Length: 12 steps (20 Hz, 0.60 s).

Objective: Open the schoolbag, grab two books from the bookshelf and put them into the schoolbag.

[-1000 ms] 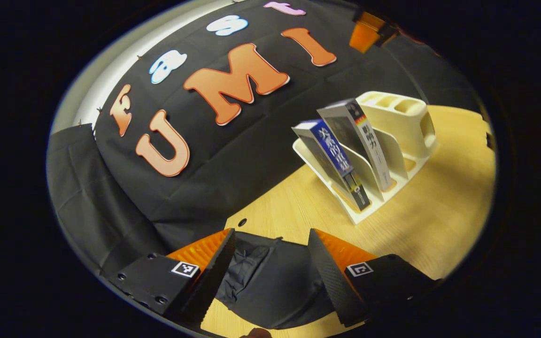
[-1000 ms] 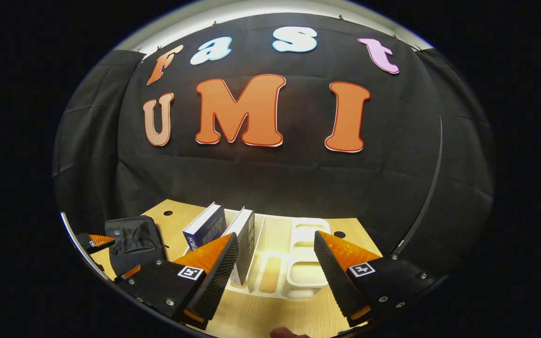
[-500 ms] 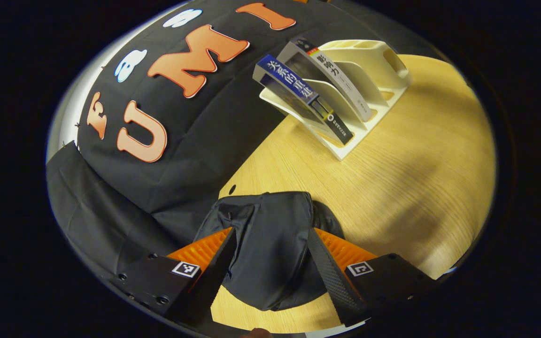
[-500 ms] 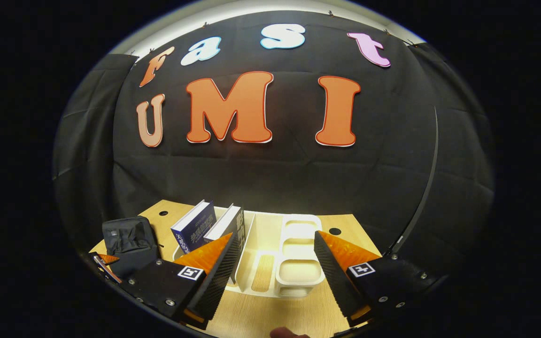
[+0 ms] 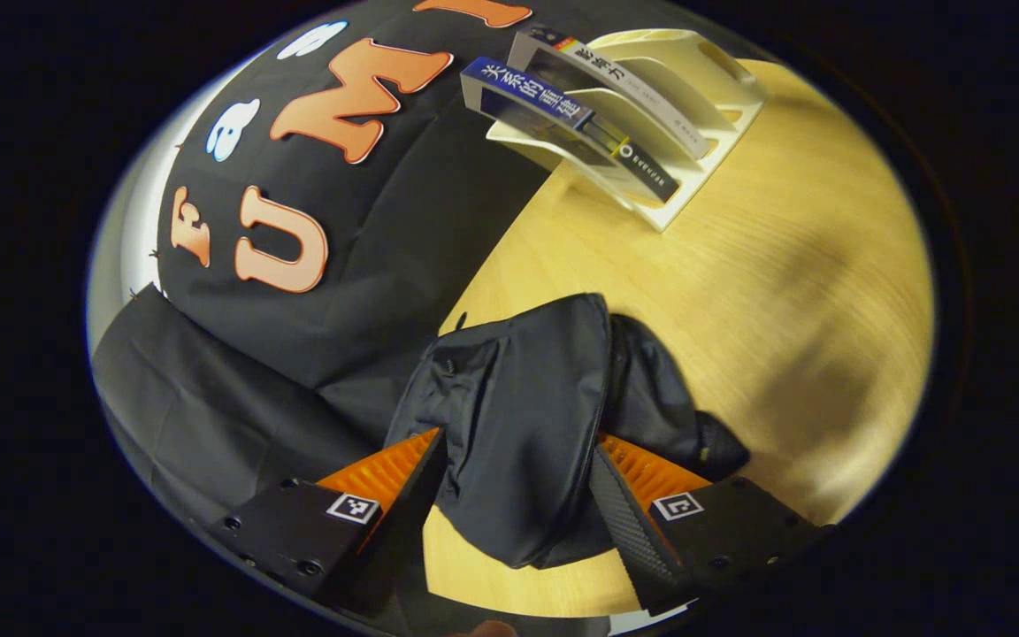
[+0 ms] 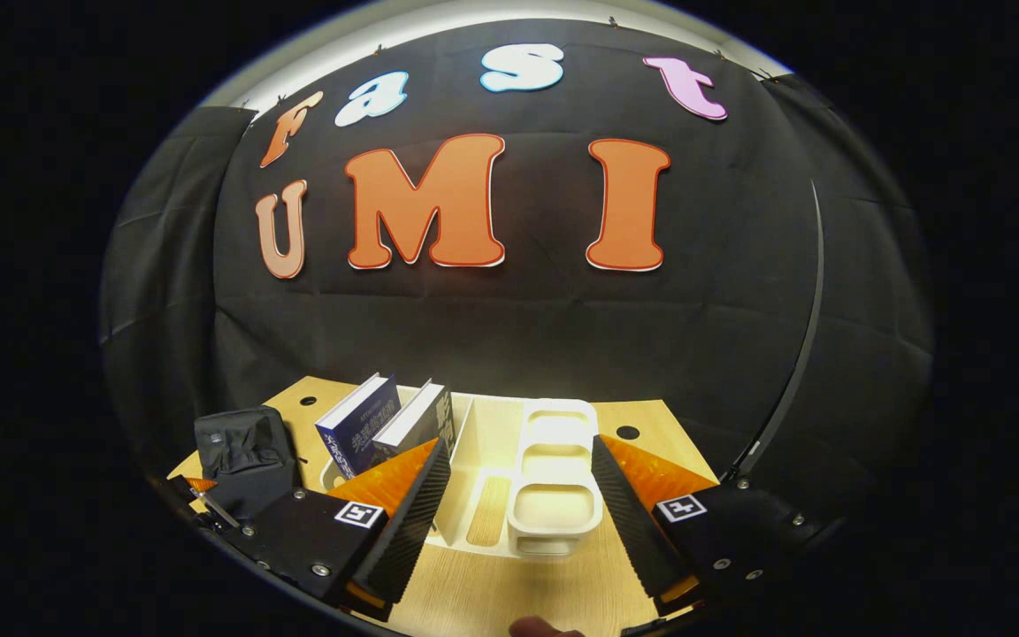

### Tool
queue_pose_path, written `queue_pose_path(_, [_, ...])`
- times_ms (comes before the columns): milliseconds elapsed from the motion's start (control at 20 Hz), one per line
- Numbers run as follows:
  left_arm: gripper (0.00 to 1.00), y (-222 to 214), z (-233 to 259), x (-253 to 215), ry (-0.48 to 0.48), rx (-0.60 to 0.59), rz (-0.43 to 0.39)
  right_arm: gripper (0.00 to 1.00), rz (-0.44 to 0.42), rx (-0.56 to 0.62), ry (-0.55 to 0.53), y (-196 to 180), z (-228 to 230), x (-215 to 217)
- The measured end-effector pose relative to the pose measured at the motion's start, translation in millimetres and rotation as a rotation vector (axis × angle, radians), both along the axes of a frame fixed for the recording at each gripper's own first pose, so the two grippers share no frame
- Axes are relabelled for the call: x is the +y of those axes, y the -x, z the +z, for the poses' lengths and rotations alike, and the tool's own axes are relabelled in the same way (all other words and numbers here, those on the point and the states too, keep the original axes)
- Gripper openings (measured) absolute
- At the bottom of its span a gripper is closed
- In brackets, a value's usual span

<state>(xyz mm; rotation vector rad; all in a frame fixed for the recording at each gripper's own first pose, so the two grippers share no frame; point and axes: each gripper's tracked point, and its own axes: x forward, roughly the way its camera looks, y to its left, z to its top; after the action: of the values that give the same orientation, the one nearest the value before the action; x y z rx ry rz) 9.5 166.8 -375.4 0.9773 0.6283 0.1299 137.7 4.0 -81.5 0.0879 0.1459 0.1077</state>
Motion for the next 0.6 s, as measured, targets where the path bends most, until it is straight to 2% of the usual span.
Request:
queue_pose_path(150, [0.96,-6.6,-1.6,7.5,-0.024,0.006,0.005,0.96,0.011,-0.003,0.000,2.9,-0.7,-3.3])
queue_pose_path(350, [0.92,-14.6,-15.2,12.7,0.010,0.074,0.023,0.96,0.042,-0.009,-0.001,7.0,1.5,-2.2])
queue_pose_path(450, [0.74,-18.4,-9.4,11.8,0.037,0.077,0.027,0.96,0.055,-0.012,0.014,9.1,2.3,-0.5])
queue_pose_path(550, [0.65,-20.7,-6.5,8.0,0.082,0.102,0.018,0.96,0.056,-0.009,0.028,10.3,1.9,0.8])
queue_pose_path(600, [0.54,-21.3,-6.0,5.6,0.110,0.125,0.004,0.96,0.059,-0.005,0.031,10.9,1.6,3.9])
